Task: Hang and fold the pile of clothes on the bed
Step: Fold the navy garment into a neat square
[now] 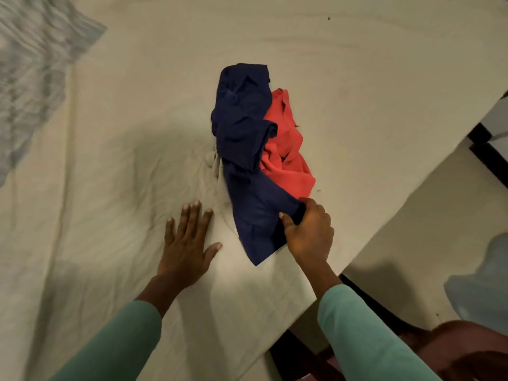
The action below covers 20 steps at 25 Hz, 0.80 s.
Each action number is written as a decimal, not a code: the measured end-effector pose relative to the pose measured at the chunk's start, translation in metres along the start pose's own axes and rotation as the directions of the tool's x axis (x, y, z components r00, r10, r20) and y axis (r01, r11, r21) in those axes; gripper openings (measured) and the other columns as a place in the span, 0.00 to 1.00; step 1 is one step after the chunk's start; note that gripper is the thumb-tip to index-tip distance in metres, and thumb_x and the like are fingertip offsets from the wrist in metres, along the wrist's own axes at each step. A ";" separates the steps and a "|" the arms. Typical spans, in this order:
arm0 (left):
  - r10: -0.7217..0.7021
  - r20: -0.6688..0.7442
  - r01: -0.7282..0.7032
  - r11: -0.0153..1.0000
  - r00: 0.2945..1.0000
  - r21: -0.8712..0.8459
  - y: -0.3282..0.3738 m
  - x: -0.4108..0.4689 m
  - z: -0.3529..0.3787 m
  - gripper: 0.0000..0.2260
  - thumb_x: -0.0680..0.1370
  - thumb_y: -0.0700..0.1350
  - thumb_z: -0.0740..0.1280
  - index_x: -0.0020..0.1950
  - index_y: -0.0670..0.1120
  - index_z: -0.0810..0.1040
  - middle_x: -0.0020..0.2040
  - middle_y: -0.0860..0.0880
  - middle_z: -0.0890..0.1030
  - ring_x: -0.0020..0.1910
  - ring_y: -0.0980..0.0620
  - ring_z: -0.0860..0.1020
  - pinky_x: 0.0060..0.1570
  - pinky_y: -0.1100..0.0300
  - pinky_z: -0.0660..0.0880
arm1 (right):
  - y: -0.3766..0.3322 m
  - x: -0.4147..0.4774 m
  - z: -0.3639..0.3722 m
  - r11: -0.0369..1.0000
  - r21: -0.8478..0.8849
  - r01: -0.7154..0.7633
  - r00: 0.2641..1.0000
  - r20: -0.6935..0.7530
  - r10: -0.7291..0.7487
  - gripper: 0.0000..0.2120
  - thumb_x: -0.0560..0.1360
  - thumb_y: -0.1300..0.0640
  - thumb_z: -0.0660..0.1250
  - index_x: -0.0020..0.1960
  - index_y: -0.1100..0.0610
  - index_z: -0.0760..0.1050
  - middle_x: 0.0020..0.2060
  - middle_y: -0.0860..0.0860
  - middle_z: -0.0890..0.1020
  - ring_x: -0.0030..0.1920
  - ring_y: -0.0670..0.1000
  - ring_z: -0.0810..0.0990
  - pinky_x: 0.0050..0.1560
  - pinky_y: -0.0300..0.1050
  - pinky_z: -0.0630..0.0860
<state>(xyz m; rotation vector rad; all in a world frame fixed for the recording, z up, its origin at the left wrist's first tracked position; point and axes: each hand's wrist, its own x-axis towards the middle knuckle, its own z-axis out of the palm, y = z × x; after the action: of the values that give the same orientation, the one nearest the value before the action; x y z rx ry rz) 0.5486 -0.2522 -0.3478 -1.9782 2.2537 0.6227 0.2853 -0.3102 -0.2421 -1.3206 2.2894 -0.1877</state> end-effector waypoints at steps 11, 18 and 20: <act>-0.128 0.221 0.210 0.891 0.967 -0.404 0.027 -0.001 -0.077 0.38 0.83 0.62 0.62 0.86 0.51 0.47 0.86 0.47 0.47 0.85 0.46 0.48 0.80 0.43 0.56 | -0.053 -0.081 -0.087 0.674 0.724 0.146 0.983 -0.033 -0.178 0.08 0.83 0.51 0.66 0.49 0.53 0.74 0.38 0.48 0.79 0.39 0.48 0.76 0.42 0.43 0.75; -0.302 -0.285 -0.199 0.285 0.910 -0.938 0.111 -0.147 -0.250 0.23 0.82 0.59 0.65 0.74 0.51 0.72 0.68 0.55 0.79 0.67 0.56 0.78 0.63 0.58 0.79 | -0.133 -0.161 -0.199 0.482 0.838 0.256 0.841 0.053 -0.538 0.11 0.81 0.53 0.71 0.59 0.58 0.77 0.49 0.58 0.85 0.49 0.57 0.85 0.53 0.58 0.81; -0.286 -0.392 -0.300 0.315 0.875 -0.900 0.128 -0.199 -0.285 0.27 0.80 0.57 0.67 0.76 0.48 0.70 0.69 0.55 0.79 0.67 0.54 0.79 0.62 0.60 0.78 | -0.149 -0.199 -0.229 0.435 0.862 0.261 0.799 0.061 -0.599 0.08 0.82 0.57 0.70 0.60 0.56 0.76 0.50 0.53 0.86 0.52 0.54 0.86 0.56 0.54 0.83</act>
<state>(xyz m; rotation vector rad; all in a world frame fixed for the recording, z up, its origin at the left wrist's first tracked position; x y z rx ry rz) 0.5158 -0.1551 0.0085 -2.8628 2.3228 2.1428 0.3745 -0.2480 0.0774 -1.2189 1.1581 -0.9905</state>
